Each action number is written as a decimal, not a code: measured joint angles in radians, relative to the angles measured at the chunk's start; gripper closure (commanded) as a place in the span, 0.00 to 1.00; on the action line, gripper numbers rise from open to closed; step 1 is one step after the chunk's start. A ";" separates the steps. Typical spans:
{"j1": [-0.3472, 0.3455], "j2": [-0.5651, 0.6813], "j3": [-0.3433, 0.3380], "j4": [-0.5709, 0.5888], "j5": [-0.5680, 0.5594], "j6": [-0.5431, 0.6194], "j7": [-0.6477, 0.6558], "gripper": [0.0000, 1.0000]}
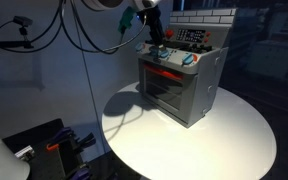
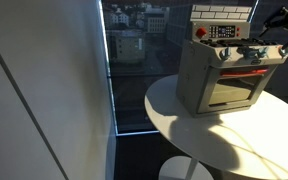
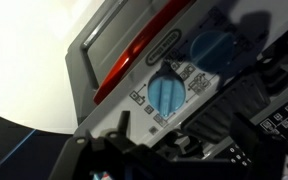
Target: Turn the third knob from the left on the stove to the right
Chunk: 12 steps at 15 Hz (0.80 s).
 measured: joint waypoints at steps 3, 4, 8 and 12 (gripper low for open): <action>0.010 0.009 -0.002 0.000 0.029 0.007 -0.001 0.00; 0.012 0.009 -0.003 0.000 0.029 0.007 -0.001 0.00; 0.012 0.013 -0.002 -0.001 0.029 0.007 -0.001 0.00; 0.012 0.022 -0.002 -0.001 0.028 0.008 -0.001 0.00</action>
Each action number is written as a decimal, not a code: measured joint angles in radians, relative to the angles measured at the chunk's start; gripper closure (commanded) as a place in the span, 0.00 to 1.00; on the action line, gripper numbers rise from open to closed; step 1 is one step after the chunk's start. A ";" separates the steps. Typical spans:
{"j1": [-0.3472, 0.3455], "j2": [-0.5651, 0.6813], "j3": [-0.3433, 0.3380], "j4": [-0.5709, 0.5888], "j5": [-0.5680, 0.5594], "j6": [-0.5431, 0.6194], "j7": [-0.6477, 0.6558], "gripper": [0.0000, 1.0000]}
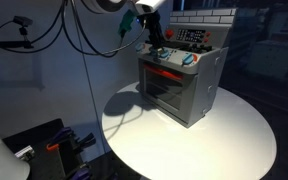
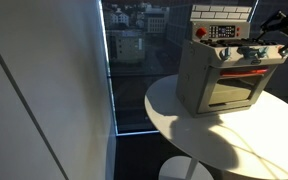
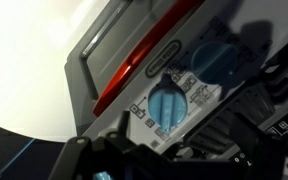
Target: Turn the third knob from the left on the stove to the right
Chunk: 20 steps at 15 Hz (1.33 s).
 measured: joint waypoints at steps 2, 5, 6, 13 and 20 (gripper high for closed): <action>0.000 0.005 0.000 0.000 0.000 0.006 0.000 0.00; 0.000 0.014 0.000 0.000 0.000 0.032 0.000 0.00; 0.000 0.018 0.000 0.000 0.000 0.041 0.000 0.00; 0.001 0.040 0.001 0.000 0.000 0.101 0.000 0.00; 0.002 0.044 0.001 0.000 0.000 0.112 0.000 0.17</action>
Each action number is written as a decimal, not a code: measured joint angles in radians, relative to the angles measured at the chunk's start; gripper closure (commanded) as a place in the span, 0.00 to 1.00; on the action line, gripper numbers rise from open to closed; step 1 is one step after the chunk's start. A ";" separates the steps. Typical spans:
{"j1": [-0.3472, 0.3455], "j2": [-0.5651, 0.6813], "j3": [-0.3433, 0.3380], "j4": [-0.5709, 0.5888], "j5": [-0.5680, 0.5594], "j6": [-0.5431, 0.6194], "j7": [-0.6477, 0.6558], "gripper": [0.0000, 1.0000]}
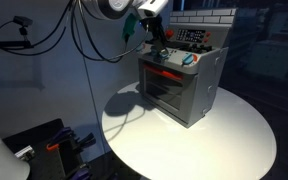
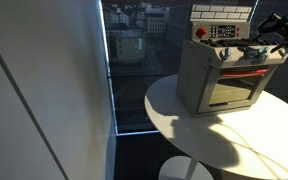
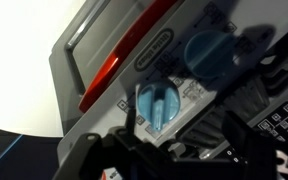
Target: Turn the third knob from the left on the stove to the right
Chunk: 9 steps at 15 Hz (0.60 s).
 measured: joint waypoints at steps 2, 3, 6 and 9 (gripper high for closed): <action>0.000 0.000 0.000 0.000 0.000 0.000 0.000 0.19; 0.000 0.000 0.000 0.000 0.000 0.000 0.000 0.18; 0.001 0.000 0.000 0.000 0.000 0.001 0.000 0.19; 0.001 0.000 0.000 0.000 0.000 0.001 0.000 0.25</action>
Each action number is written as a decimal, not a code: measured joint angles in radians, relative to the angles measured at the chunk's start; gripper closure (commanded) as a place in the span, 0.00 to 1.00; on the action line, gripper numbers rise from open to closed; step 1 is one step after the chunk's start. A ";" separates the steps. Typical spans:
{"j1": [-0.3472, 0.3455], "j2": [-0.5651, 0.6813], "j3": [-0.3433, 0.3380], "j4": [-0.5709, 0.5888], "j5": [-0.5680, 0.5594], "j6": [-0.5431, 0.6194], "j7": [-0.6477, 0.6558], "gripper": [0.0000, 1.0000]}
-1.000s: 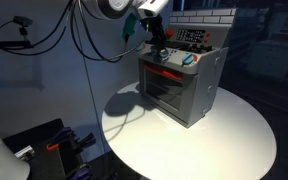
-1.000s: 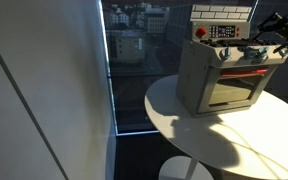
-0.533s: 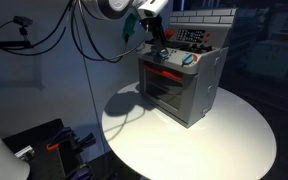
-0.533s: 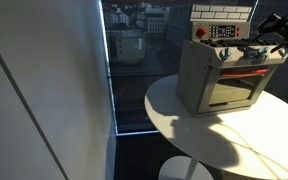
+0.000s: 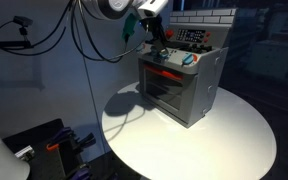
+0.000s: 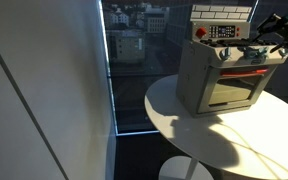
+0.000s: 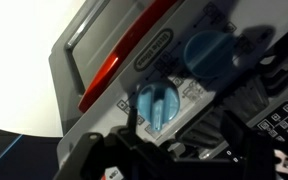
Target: Turn the third knob from the left on the stove to the right
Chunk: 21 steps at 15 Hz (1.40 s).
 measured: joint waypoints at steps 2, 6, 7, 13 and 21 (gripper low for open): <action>0.000 0.000 0.000 0.000 0.000 0.000 0.000 0.29; 0.000 0.000 0.000 0.000 0.000 0.000 0.000 0.32; 0.000 0.000 0.000 0.000 0.000 0.000 0.000 0.34; 0.000 0.000 -0.001 0.000 0.000 0.001 0.000 0.47; -0.001 -0.001 -0.002 -0.001 0.000 0.001 0.000 0.55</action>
